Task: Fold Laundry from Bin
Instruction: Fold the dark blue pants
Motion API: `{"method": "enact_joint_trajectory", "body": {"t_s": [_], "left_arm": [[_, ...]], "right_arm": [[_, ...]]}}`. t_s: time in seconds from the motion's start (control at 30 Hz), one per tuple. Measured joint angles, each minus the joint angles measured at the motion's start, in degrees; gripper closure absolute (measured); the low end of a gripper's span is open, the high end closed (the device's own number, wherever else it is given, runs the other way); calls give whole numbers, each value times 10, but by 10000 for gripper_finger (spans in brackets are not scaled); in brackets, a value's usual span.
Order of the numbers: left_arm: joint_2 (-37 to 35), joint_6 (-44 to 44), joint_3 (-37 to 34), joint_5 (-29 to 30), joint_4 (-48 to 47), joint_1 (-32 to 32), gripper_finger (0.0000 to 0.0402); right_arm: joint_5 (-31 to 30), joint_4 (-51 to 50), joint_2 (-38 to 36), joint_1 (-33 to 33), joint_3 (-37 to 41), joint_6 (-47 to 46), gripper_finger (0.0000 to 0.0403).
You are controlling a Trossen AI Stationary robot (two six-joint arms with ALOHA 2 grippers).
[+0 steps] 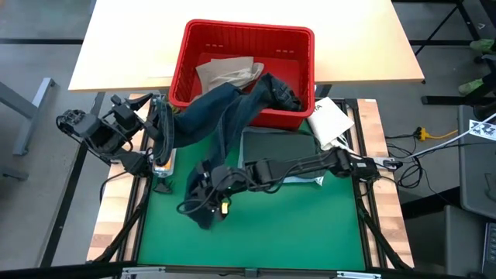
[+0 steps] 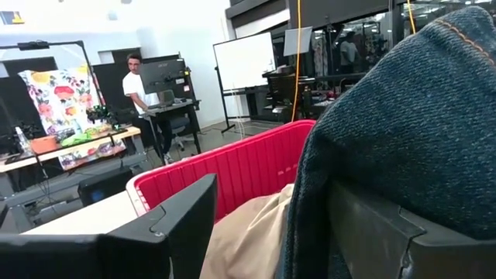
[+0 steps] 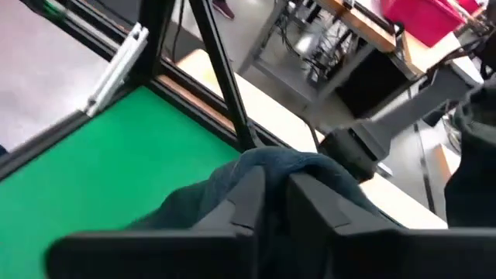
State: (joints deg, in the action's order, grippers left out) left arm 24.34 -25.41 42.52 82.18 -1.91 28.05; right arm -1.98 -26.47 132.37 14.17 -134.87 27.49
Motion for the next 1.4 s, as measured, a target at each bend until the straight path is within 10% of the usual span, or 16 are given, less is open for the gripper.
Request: {"method": "enact_joint_trajectory", "body": {"t_s": [0.43,0.97,1.4], "left_arm": [[0,107,0,63,-8,0,164],[4,490,0,-197,-393,0,164],[4,858,0,-420,-638,0,178]], "right_arm": [[-1,-43,-30,-11,0,47,199],[-260,63,-64,-24,-1,314,191],[-370,-204,-118,-68,-1,312,191]]}}
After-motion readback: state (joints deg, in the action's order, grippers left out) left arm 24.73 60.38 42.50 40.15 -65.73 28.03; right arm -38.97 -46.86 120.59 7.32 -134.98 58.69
